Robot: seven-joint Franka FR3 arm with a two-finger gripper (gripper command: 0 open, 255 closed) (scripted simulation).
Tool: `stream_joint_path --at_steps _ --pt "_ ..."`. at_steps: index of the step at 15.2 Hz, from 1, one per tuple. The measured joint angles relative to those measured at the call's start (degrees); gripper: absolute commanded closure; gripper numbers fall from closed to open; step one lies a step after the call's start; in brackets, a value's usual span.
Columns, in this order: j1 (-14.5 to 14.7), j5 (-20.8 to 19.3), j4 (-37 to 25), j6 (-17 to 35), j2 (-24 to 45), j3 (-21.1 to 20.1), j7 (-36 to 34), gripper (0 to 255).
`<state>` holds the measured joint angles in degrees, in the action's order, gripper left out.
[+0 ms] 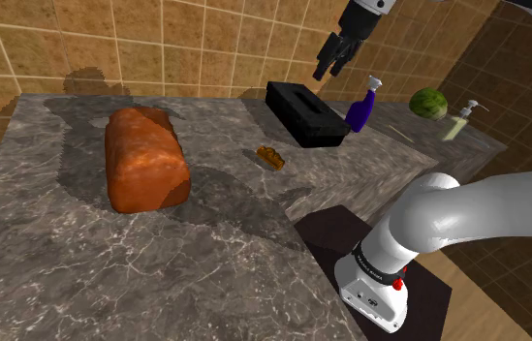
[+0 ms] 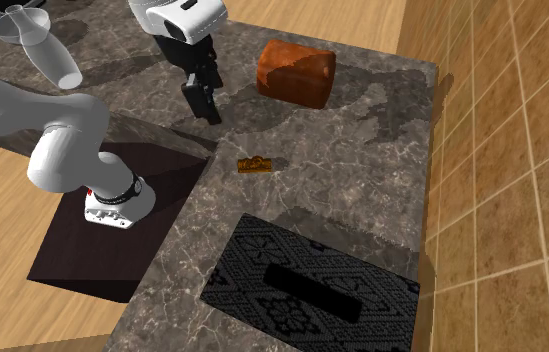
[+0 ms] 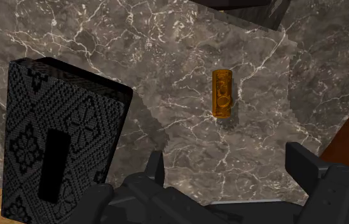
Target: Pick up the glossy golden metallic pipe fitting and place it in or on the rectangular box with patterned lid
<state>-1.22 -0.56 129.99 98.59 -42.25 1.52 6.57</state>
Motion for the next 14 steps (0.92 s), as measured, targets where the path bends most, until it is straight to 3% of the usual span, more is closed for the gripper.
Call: stream_joint_path --at_steps 3,14 --pt "0.0 0.1 1.7 1.8 0.8 -0.8 -1.1 0" --pt "-0.7 -0.1 13.0 17.3 10.6 -6.0 -9.9 0"
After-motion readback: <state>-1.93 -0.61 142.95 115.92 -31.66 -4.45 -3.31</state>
